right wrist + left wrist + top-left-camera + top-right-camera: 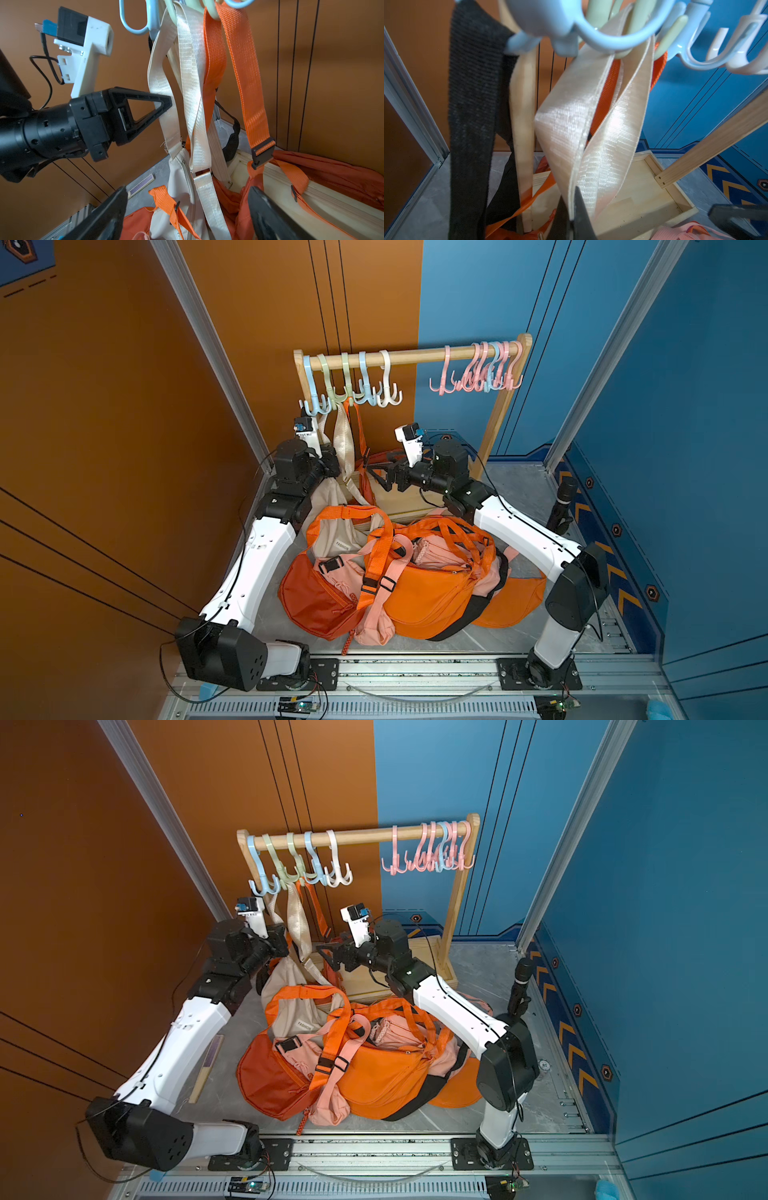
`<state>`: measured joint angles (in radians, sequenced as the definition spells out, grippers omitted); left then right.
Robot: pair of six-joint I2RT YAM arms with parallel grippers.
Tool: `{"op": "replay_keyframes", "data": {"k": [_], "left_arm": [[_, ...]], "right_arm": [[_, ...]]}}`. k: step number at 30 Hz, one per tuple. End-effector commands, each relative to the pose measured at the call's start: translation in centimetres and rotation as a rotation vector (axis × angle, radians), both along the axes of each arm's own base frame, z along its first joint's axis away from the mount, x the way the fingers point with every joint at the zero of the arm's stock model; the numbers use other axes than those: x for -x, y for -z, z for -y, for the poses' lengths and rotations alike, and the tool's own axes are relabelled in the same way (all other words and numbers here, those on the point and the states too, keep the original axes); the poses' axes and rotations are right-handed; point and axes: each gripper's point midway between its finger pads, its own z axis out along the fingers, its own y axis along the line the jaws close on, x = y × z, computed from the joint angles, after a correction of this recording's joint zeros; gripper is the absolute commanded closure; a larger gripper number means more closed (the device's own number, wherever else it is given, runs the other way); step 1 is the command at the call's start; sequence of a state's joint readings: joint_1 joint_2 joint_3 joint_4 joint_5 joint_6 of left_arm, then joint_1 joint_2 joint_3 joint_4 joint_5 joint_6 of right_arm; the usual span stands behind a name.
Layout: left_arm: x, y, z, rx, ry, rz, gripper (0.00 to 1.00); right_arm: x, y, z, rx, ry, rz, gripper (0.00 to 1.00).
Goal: Take the bag off the hook
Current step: Pick up the bag from the hook.
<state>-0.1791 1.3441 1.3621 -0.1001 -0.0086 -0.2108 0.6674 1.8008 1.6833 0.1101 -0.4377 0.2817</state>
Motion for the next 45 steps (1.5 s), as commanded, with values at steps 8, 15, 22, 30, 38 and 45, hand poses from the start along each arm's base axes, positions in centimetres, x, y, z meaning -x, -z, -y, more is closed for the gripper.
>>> {"op": "replay_keyframes", "data": {"k": [8, 15, 22, 30, 38, 45], "left_arm": [[2.1, -1.6, 0.5, 0.018, 0.033, 0.036, 1.0], [2.8, -1.6, 0.3, 0.022, 0.031, 0.037, 1.0], [3.0, -1.4, 0.4, 0.027, 0.035, 0.033, 1.0], [3.2, -1.5, 0.2, 0.023, 0.036, 0.032, 1.0], [3.5, -1.5, -0.3, 0.028, 0.027, 0.037, 1.0], [3.1, -2.5, 0.3, 0.032, 0.051, 0.04, 1.0]], "right_arm": [[-1.0, -1.0, -4.2, -0.078, -0.085, -0.055, 0.15], [-4.3, 1.5, -6.9, -0.053, -0.082, -0.098, 0.12], [-6.2, 2.4, -8.4, -0.074, -0.073, -0.127, 0.13], [-7.4, 2.3, -9.1, -0.132, -0.059, -0.147, 0.43], [-7.4, 1.3, -9.1, -0.147, -0.062, -0.149, 1.0], [-6.1, -1.2, -8.0, -0.156, -0.064, -0.112, 1.0]]}}
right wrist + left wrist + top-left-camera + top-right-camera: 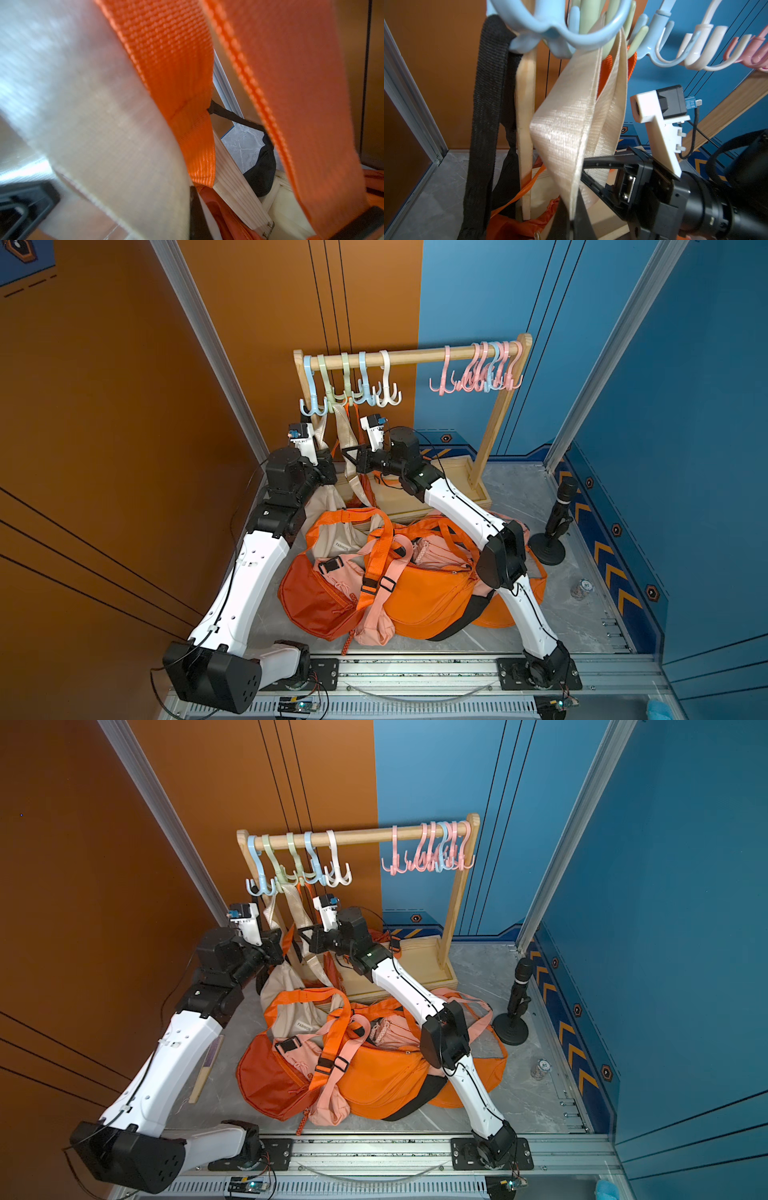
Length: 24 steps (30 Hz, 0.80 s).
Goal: Take the bag off the hook
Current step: Pick up the bag from the hook.
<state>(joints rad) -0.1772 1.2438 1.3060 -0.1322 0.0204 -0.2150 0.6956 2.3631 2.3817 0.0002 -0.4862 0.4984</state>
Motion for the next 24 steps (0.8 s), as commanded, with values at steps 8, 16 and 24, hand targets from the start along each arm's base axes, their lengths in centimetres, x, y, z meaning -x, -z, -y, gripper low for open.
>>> {"op": "replay_keyframes", "data": {"k": [8, 16, 24], "left_arm": [[-0.7, -3.8, 1.3, 0.019, 0.045, 0.055, 1.0], [-1.0, -5.8, 2.5, 0.009, 0.066, 0.085, 1.0], [-0.5, -8.8, 2.7, 0.011, 0.067, 0.147, 1.0]], "right_arm": [[3.0, -7.7, 2.6, -0.06, 0.002, 0.117, 1.0], [4.3, -9.6, 3.6, -0.069, 0.001, 0.149, 1.0], [5.6, -11.5, 4.5, -0.078, -0.007, 0.179, 1.0]]}}
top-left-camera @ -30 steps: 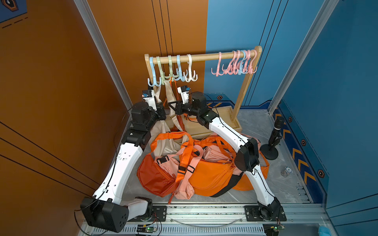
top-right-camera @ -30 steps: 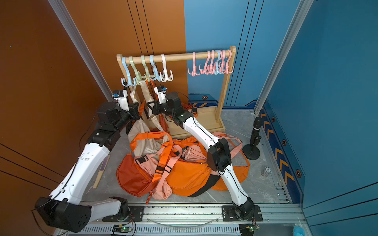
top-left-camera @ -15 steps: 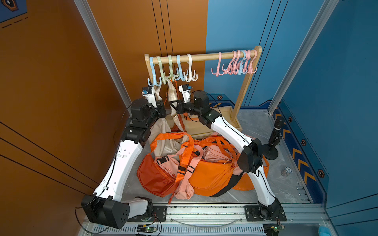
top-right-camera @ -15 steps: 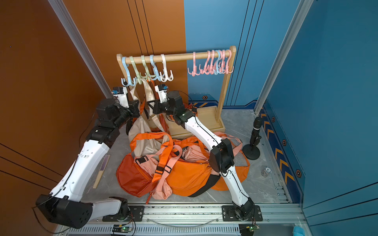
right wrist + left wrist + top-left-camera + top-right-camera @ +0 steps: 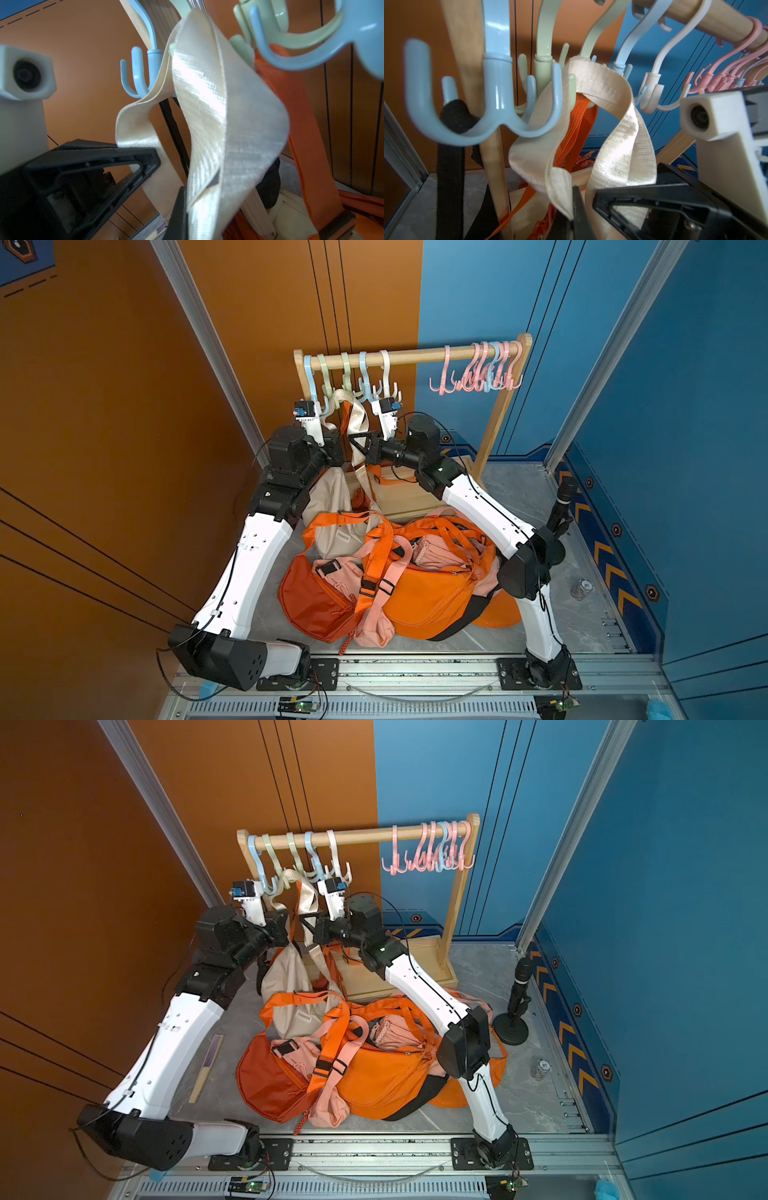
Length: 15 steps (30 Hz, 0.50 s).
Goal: Take the bag off the hook
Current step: Pick up the bag from the hook.
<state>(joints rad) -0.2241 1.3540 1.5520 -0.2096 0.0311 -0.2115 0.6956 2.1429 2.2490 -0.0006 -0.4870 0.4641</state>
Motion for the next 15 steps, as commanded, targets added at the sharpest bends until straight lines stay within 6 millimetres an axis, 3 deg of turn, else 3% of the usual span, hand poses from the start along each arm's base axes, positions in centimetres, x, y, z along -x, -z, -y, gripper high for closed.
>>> {"op": "replay_keyframes", "data": {"k": [1, 4, 5, 15], "left_arm": [[0.9, -3.7, 0.1, 0.005, 0.007, 0.097, 1.0], [1.3, -4.6, 0.0, 0.007, 0.003, 0.116, 1.0], [1.5, -4.0, -0.1, 0.0, 0.002, 0.088, 1.0], [3.2, -6.2, -0.5, -0.001, -0.007, 0.134, 1.0]], "right_arm": [[1.6, -3.5, 1.2, -0.03, -0.006, 0.08, 1.0], [2.5, -5.1, 2.1, -0.041, 0.002, 0.108, 1.0], [2.6, -5.1, 2.2, -0.04, 0.003, 0.11, 1.0], [3.5, -5.8, 3.2, -0.034, 0.015, 0.125, 1.0]]}}
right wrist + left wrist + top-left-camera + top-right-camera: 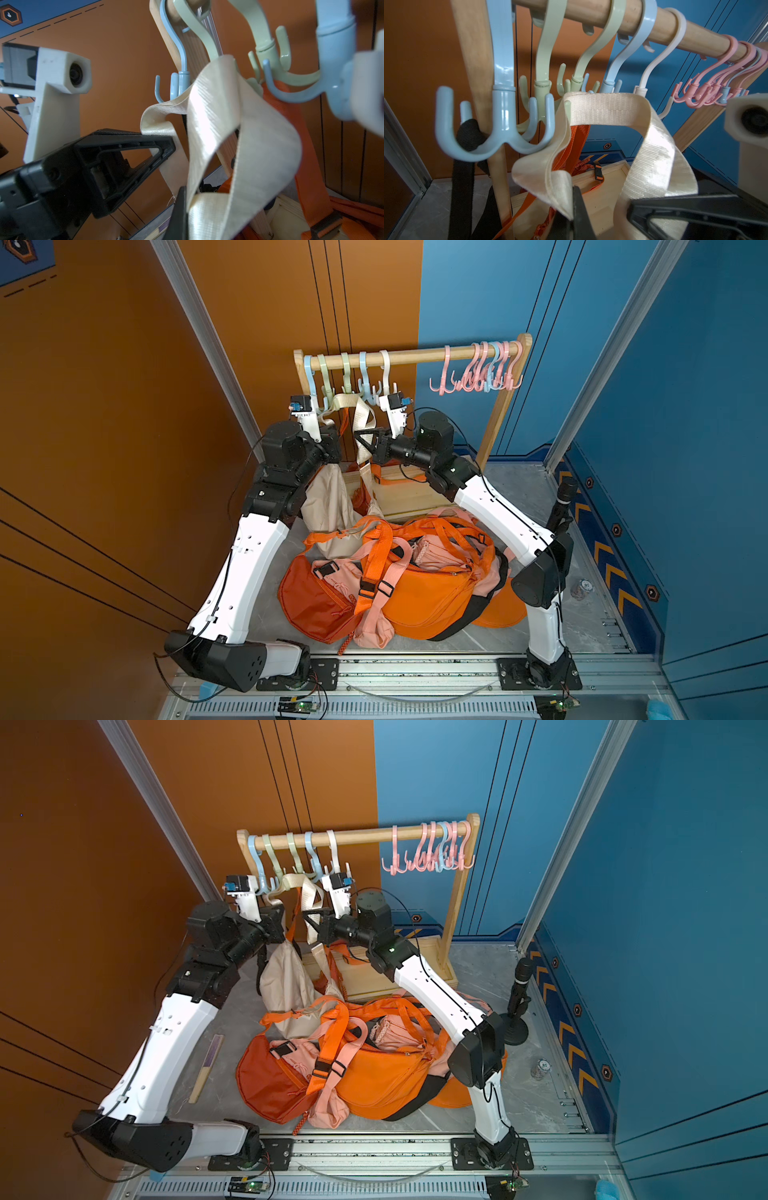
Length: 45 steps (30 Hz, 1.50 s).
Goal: Take the bag off the hook
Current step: Pick up the bag from the hook.
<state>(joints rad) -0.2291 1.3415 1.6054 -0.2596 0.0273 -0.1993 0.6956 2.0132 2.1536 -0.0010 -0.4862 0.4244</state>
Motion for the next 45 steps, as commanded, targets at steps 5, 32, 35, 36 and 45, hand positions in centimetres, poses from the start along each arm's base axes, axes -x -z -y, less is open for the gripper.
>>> {"op": "replay_keyframes", "data": {"k": [5, 32, 35, 36, 45], "left_arm": [[2.9, -5.8, -0.9, 0.004, -0.023, 0.146, 1.0], [-2.8, -7.8, -4.3, -0.017, -0.116, 0.148, 1.0], [-2.4, -8.3, -4.2, -0.014, -0.108, 0.16, 1.0], [-2.2, -8.4, -4.2, -0.013, -0.105, 0.162, 1.0], [-0.8, -7.9, -2.7, -0.021, -0.071, 0.167, 1.0]], "right_arm": [[1.5, -3.4, 1.5, -0.029, 0.019, 0.085, 1.0], [-4.3, -2.8, 1.6, -0.06, 0.048, 0.062, 1.0], [-4.2, -2.9, 1.7, -0.061, 0.043, 0.063, 1.0], [-4.1, -3.0, 1.7, -0.062, 0.038, 0.063, 1.0], [-2.3, -2.9, 1.1, -0.063, -0.001, 0.063, 1.0]]}}
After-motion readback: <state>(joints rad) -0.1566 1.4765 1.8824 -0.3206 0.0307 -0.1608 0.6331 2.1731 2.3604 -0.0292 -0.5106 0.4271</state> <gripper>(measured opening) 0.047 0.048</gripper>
